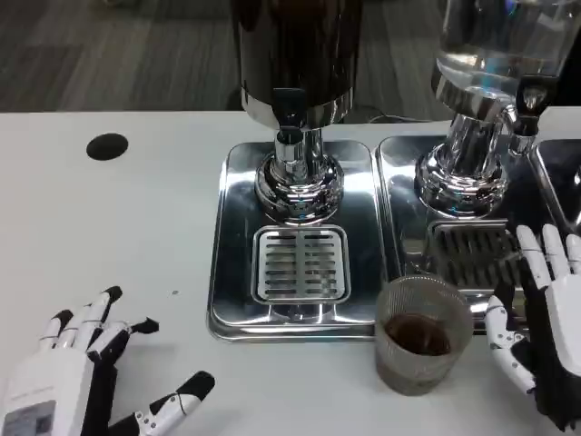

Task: Grasp the cup under the faucet to collect the drink, then remove the cup.

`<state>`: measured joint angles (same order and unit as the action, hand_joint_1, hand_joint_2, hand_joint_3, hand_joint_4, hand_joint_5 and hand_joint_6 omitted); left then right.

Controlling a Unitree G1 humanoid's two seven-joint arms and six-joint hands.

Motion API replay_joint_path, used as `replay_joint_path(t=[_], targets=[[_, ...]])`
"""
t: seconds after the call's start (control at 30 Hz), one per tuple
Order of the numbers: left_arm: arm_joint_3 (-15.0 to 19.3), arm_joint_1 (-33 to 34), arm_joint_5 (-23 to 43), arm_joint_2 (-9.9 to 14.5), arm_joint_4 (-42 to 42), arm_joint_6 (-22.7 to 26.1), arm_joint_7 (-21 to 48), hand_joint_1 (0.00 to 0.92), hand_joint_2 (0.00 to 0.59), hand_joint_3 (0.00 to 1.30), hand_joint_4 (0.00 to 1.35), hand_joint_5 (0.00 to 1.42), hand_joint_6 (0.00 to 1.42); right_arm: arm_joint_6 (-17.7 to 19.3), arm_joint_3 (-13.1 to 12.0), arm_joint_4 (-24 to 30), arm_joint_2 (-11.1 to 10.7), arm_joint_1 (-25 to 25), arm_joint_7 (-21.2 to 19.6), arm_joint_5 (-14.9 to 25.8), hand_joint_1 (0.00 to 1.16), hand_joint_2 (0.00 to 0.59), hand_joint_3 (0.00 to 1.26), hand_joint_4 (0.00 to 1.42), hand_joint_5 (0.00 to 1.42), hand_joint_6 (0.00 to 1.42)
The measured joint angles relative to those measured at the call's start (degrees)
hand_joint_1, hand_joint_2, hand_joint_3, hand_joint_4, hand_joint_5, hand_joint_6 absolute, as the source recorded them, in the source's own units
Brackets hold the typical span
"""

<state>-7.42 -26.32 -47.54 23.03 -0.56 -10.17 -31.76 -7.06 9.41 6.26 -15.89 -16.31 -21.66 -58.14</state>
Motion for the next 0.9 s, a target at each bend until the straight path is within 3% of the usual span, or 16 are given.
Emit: replay_joint_path(t=[0.27, 0.9], targets=[[-0.04, -1.27, -0.51, -0.34, 2.08, 0.58, -0.01, 0.0, 0.104, 0.38, 0.0, 0.13, 0.08, 0.98, 0.14, -1.72, -0.48, 0.26, -1.87, 2.35, 0.0, 0.554, 0.02, 0.0, 0.0, 0.0], [-0.04, -2.17, -0.33, -0.73, 2.14, 0.87, -0.66, 0.0, 0.104, 0.37, 0.0, 0.13, 0.08, 1.33, 1.97, -3.37, -1.83, 0.68, -3.19, 2.2, 0.0, 0.551, 0.03, 0.0, 0.0, 0.0]])
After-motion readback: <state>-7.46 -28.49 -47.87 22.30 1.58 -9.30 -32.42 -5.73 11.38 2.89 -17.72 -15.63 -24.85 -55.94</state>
